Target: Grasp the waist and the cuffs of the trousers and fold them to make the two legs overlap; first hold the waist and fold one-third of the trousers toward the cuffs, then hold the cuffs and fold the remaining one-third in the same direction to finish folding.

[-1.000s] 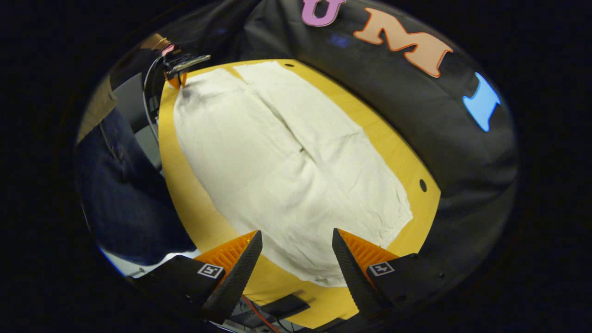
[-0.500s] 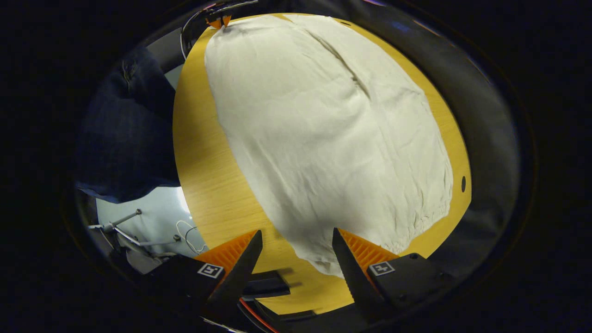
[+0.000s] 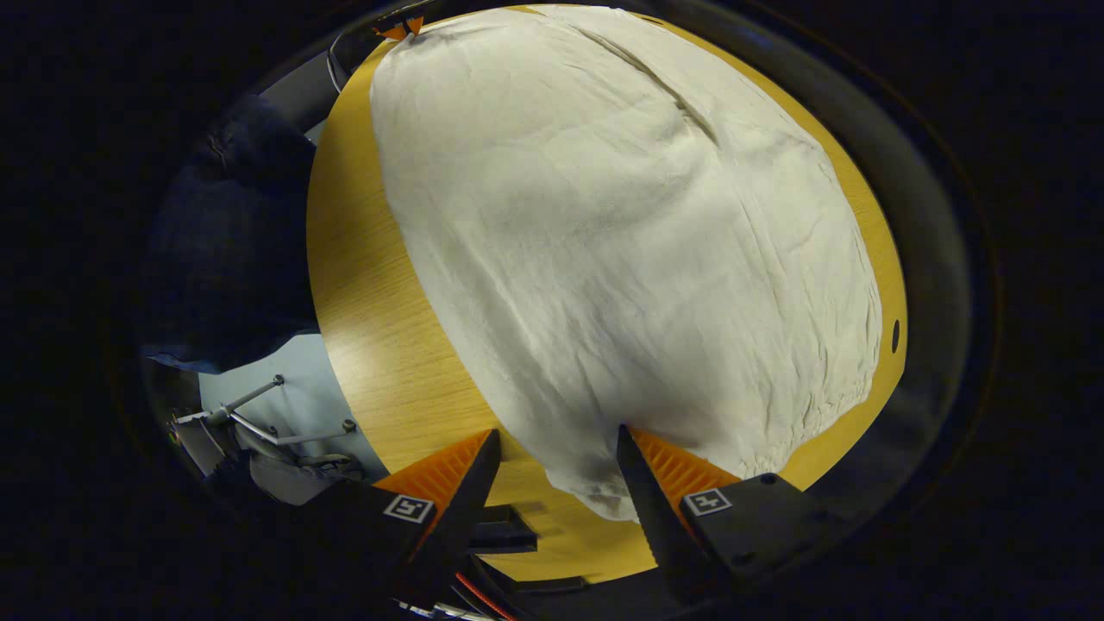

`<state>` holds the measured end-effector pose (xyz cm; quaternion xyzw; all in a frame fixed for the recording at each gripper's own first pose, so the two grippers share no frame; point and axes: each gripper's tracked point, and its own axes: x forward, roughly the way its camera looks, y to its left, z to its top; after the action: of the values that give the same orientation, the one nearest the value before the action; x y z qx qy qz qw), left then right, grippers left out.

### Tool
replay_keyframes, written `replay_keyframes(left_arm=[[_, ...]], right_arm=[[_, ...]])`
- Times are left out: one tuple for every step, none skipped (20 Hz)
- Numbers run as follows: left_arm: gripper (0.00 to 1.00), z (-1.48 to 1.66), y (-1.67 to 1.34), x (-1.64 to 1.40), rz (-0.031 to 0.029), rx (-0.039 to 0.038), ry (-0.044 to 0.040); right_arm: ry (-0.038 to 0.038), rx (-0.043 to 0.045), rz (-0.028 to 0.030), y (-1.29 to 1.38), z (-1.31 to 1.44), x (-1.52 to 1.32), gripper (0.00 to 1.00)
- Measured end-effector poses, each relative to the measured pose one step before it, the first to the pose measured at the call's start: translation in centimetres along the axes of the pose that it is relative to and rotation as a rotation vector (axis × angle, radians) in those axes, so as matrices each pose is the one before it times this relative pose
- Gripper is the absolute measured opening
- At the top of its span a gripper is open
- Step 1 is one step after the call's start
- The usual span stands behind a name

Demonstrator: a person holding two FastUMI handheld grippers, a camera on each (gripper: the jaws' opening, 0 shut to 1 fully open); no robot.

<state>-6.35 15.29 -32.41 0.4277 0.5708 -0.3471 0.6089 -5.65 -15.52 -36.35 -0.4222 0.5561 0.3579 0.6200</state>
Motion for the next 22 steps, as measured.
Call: replay_keyframes(left_arm=[[0.00,-0.014,0.070,0.062,-0.00224,-0.00005,-0.00044],[0.00,-0.045,-0.002,0.038,-0.00168,-0.00123,-0.00133],[0.00,0.101,-0.038,0.042,-0.00181,-0.00124,-0.00202],[0.00,0.000,0.075,0.021,-0.00228,-0.00048,-0.00158],[0.00,-0.012,0.003,0.019,-0.00335,-0.00020,-0.00135],[0.00,-0.001,0.044,0.070,-0.00470,-0.00099,-0.00019],[0.00,0.068,0.008,-0.013,-0.00566,-0.00419,-0.00013],[0.00,0.006,-0.013,-0.032,-0.00409,-0.00625,-0.00010],[0.00,0.063,-0.005,0.031,-0.00292,-0.00417,-0.00189],[0.00,0.009,-0.035,-0.005,-0.00190,-0.00213,-0.00242],[0.00,-0.007,0.042,-0.044,-0.00192,-0.00223,-0.00295],[0.00,-0.149,0.030,0.062,-0.00170,-0.00248,-0.00514],[0.00,-0.037,-0.019,-0.007,-0.00286,-0.00209,-0.00753],[0.00,0.200,-0.016,-0.028,-0.00293,-0.00622,-0.00635],[0.00,0.086,0.034,-0.041,-0.00273,-0.00895,-0.00848],[0.00,-0.097,0.105,0.005,-0.00035,-0.01452,-0.01484],[0.00,0.027,0.008,0.112,0.00233,-0.02246,-0.02017],[0.00,0.058,0.137,0.060,0.00522,-0.03277,-0.02850],[0.00,0.096,0.157,0.046,0.00827,-0.02650,-0.02742],[0.00,0.104,0.135,0.019,0.00997,-0.02755,-0.03044],[0.00,0.221,0.084,-0.033,0.01031,-0.03548,-0.03265],[0.00,0.243,0.057,-0.003,0.01294,-0.05257,-0.03256]], right_arm=[[0.01054,0.00815,0.00143,-0.013,0.011,-0.070,0.87],[0.00869,-0.00120,0.00121,0.096,-0.121,0.033,0.86],[0.01016,-0.00484,-0.00007,-0.025,-0.030,-0.052,0.82],[0.00961,0.00650,0.00010,-0.122,-0.005,0.090,0.81],[0.00877,0.01497,-0.00438,-0.168,-0.079,-0.129,0.80],[0.00634,0.01849,-0.00424,-0.150,-0.063,-0.097,0.77],[0.00653,0.01689,-0.00298,-0.189,-0.094,0.127,0.55],[0.00236,0.01223,-0.01550,-0.212,-0.053,-0.241,0.46],[-0.00073,0.01090,-0.01882,-0.322,0.059,-0.058,0.38],[-0.00307,0.00961,-0.01591,-0.147,0.070,0.053,0.28],[-0.00368,0.01264,-0.01529,-0.059,-0.103,-0.011,0.17],[-0.00375,0.01907,-0.01459,0.019,0.104,-0.039,0.15],[-0.00423,0.02566,-0.00856,0.082,-0.064,-0.077,0.13],[-0.00133,0.03789,-0.01508,-0.169,-0.200,0.228,0.14],[-0.00606,0.03230,-0.01098,-0.025,0.061,-0.255,0.08],[-0.00497,0.03333,-0.00979,-0.016,0.054,-0.101,0.08],[-0.00653,0.03950,-0.01199,-0.191,-0.038,-0.103,0.08],[-0.01309,0.03858,-0.01555,-0.165,0.227,-0.224,0.08],[-0.01543,0.03552,-0.01696,-0.115,0.220,-0.416,0.08],[-0.01561,0.03676,-0.01816,-0.165,0.319,-0.429,0.08],[-0.01185,0.04323,-0.01877,-0.097,0.257,-0.445,0.08],[-0.01124,0.05201,-0.01269,-0.029,0.273,-0.522,0.08]])
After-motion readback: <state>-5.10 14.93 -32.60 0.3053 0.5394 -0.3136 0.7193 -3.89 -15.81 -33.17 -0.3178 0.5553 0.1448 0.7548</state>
